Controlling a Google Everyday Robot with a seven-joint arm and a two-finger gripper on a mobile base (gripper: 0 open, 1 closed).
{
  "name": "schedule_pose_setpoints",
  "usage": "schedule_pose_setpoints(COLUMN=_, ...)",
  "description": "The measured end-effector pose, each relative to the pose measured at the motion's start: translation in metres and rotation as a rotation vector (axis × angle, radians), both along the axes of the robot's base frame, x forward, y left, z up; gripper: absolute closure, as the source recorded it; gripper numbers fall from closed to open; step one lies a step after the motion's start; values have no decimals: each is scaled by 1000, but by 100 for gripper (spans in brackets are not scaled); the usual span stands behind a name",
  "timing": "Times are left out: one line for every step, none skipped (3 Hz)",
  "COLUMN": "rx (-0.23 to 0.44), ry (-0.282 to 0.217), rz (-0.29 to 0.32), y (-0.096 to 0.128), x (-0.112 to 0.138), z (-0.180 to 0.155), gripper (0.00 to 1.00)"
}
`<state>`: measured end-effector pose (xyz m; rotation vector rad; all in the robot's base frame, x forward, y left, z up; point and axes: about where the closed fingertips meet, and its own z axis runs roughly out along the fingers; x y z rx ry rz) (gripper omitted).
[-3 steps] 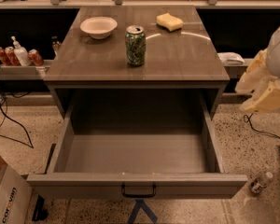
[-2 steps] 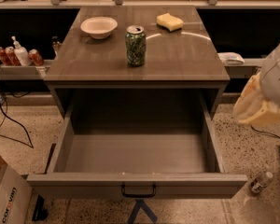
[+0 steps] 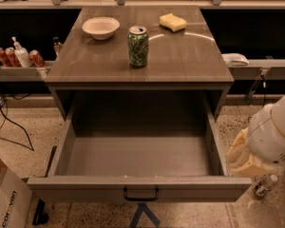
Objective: Close top drawer
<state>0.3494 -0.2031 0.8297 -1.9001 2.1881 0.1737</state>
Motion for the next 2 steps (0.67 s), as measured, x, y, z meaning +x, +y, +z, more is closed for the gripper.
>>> schedule_pose_setpoints(rx=43, ry=103, rz=-84, y=-10, x=-9, z=-55, gripper=100)
schedule_pose_setpoints(rx=39, ry=123, rz=-85, y=-9, x=-10, z=-64, gripper=100)
